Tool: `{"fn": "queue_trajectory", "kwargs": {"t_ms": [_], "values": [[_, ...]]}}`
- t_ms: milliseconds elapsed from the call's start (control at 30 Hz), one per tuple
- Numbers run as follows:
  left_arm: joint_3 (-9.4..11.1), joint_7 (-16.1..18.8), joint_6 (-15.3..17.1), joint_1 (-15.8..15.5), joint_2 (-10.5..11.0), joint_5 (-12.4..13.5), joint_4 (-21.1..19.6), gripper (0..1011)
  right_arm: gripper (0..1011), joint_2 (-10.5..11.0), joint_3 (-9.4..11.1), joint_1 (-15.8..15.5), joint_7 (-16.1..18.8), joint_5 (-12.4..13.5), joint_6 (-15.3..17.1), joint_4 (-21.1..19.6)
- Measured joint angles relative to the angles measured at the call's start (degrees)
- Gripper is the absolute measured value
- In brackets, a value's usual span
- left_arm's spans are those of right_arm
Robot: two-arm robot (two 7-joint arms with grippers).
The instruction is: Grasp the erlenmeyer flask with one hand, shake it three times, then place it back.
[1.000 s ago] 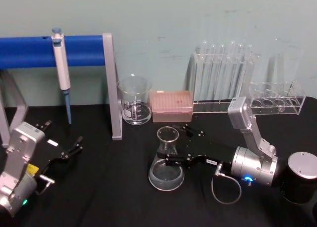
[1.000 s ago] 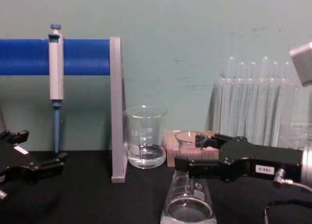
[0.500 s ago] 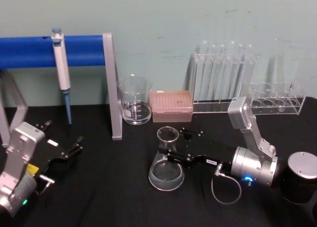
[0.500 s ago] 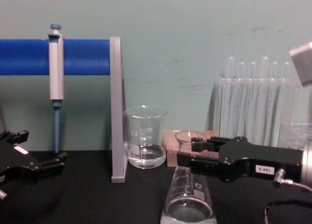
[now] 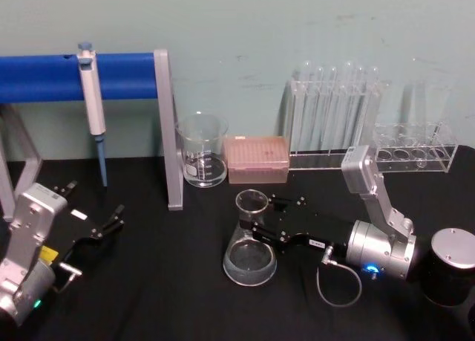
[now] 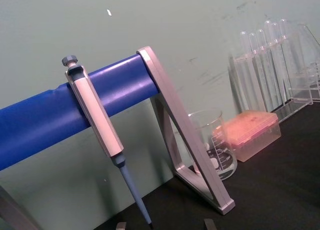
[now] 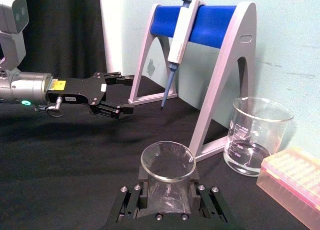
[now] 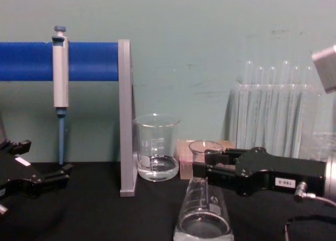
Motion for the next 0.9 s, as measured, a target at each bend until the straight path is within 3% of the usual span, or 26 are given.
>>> {"fn": "queue_trajectory", "kwargs": {"t_ms": [500, 733, 900], "values": [[0.0, 0.0, 0.0, 0.0, 0.0, 0.0, 0.0, 1001, 453, 0.15, 0.28, -0.27, -0.04, 0.51, 0.73, -0.61], [0.0, 0.0, 0.0, 0.0, 0.0, 0.0, 0.0, 1001, 453, 0.62, 1.25, -1.28, -0.34, 2.01, 1.2, -2.99], [0.0, 0.0, 0.0, 0.0, 0.0, 0.0, 0.0, 1001, 453, 1.5, 2.33, -2.73, -2.53, 2.73, 1.65, -6.3]]}}
